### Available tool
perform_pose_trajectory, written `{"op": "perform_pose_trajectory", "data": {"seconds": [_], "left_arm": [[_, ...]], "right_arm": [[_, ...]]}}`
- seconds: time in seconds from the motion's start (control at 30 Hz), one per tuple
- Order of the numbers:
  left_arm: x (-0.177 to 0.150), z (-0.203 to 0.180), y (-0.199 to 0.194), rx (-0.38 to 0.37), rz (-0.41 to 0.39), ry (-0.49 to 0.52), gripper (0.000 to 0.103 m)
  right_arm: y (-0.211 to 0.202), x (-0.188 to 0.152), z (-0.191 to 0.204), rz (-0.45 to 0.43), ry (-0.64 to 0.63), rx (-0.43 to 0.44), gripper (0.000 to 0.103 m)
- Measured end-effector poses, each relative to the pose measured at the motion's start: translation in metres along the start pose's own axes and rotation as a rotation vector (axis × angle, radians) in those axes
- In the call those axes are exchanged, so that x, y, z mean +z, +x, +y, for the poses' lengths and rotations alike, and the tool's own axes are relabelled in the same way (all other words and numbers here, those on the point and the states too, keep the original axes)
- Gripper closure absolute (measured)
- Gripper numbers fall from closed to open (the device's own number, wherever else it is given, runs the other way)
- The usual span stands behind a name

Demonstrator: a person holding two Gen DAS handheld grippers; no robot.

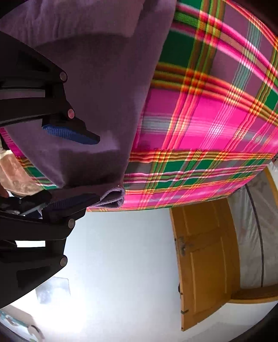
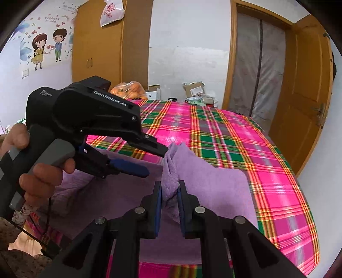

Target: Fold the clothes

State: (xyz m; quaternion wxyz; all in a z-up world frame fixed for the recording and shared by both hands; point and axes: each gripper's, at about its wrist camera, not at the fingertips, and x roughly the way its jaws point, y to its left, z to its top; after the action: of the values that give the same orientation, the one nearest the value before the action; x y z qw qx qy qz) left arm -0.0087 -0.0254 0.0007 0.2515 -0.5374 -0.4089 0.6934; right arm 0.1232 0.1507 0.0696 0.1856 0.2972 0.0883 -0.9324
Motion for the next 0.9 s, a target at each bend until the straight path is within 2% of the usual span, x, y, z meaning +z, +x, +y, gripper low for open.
{"op": "perform_pose_trajectory", "data": {"seconds": [0.27, 0.5, 0.77, 0.9], "left_arm": [[-0.002, 0.01, -0.013, 0.013, -0.029, -0.019, 0.054], [-0.005, 0.008, -0.026, 0.046, -0.095, 0.008, 0.054], [-0.004, 0.009, -0.031, 0.057, -0.117, 0.006, 0.054], [-0.005, 0.007, -0.032, 0.064, -0.129, 0.011, 0.054]], "right_arm": [[0.003, -0.005, 0.013, 0.014, 0.008, 0.04, 0.089], [0.009, -0.013, 0.022, 0.03, 0.0, 0.078, 0.089], [0.007, -0.013, 0.026, 0.003, 0.006, 0.105, 0.089], [0.021, -0.02, 0.035, 0.043, -0.009, 0.144, 0.089]]}}
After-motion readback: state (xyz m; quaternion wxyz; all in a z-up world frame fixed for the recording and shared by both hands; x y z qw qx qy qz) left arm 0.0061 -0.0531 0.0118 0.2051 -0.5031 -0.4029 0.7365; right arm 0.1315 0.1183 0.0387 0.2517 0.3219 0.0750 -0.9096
